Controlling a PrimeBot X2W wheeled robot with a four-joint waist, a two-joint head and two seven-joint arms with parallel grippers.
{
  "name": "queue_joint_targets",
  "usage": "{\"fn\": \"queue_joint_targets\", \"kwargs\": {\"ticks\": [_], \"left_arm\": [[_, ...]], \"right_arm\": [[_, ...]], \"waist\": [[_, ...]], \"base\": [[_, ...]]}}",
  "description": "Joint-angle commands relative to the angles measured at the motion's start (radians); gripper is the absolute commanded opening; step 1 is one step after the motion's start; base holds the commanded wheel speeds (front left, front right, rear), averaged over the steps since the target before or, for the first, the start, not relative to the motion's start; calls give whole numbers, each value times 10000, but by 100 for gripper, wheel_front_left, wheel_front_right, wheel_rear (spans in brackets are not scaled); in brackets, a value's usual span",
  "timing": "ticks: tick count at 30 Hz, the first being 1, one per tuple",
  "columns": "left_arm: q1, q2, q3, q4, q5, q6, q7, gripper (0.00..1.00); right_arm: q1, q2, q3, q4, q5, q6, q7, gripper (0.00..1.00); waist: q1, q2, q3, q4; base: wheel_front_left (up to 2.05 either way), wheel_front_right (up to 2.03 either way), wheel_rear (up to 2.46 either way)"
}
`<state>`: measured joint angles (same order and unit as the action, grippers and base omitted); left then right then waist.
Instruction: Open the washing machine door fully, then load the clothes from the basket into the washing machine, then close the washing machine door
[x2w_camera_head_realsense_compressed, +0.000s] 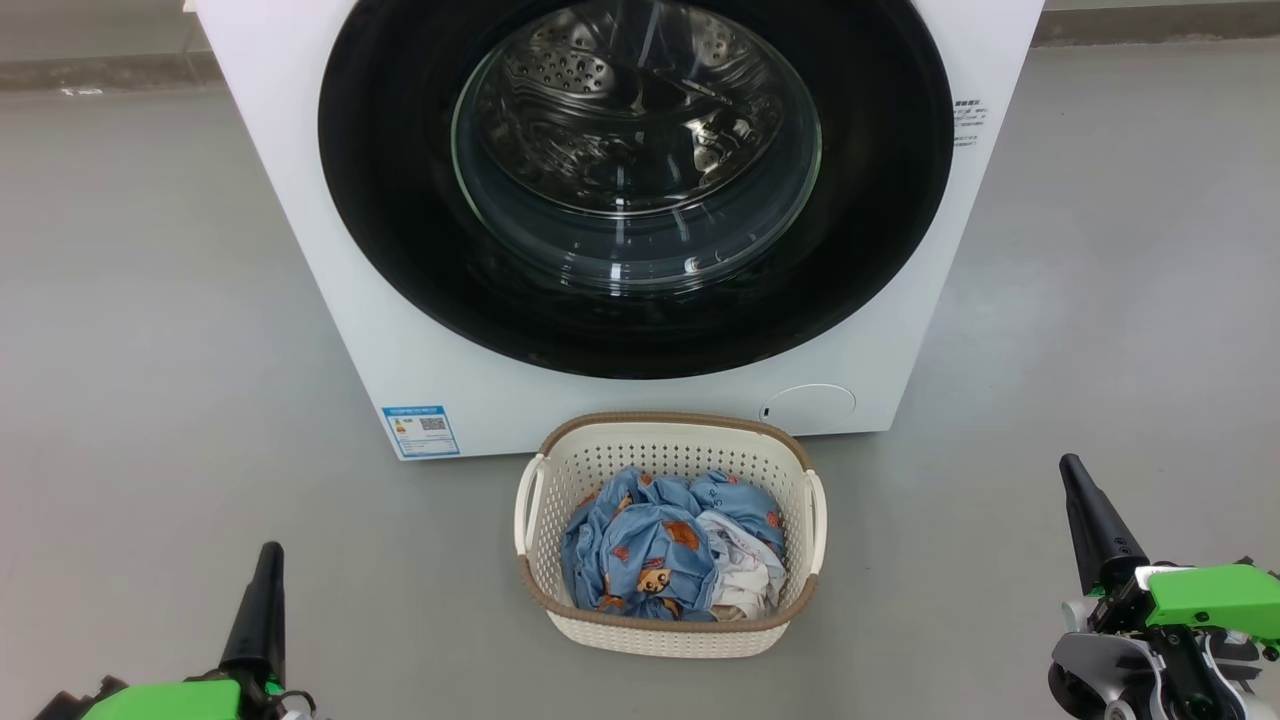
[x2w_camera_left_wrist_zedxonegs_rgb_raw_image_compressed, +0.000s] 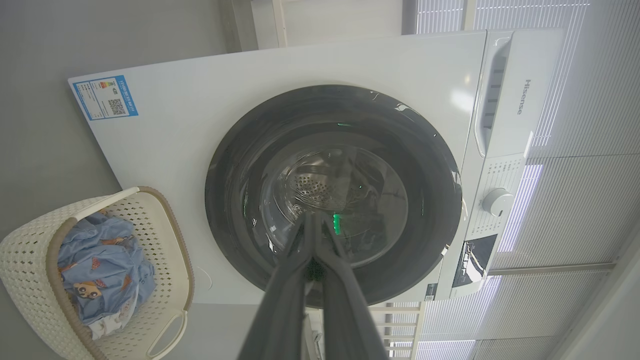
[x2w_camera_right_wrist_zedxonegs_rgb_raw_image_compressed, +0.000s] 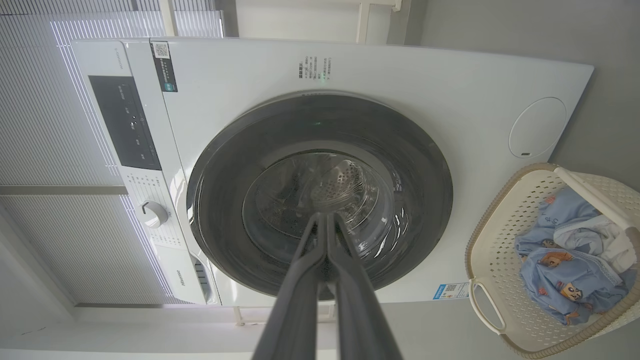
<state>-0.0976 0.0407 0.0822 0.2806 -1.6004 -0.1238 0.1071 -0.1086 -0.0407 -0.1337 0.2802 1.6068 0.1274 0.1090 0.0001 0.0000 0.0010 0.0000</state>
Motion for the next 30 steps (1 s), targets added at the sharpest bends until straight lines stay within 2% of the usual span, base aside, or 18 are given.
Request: {"fn": "queue_joint_targets", "kwargs": {"ticks": [1,30], "left_arm": [[-161,95,328,-308,-73,-69,68,0],[-161,95,327,-308,-73,-69,67,0]], "right_arm": [[-51,-95,187,-307,9,33,49,0],[-51,-95,188,-307,9,33,49,0]], "waist": [[0,0,0,0],[0,0,0,0]], "base": [[0,0,0],[0,0,0]]}}
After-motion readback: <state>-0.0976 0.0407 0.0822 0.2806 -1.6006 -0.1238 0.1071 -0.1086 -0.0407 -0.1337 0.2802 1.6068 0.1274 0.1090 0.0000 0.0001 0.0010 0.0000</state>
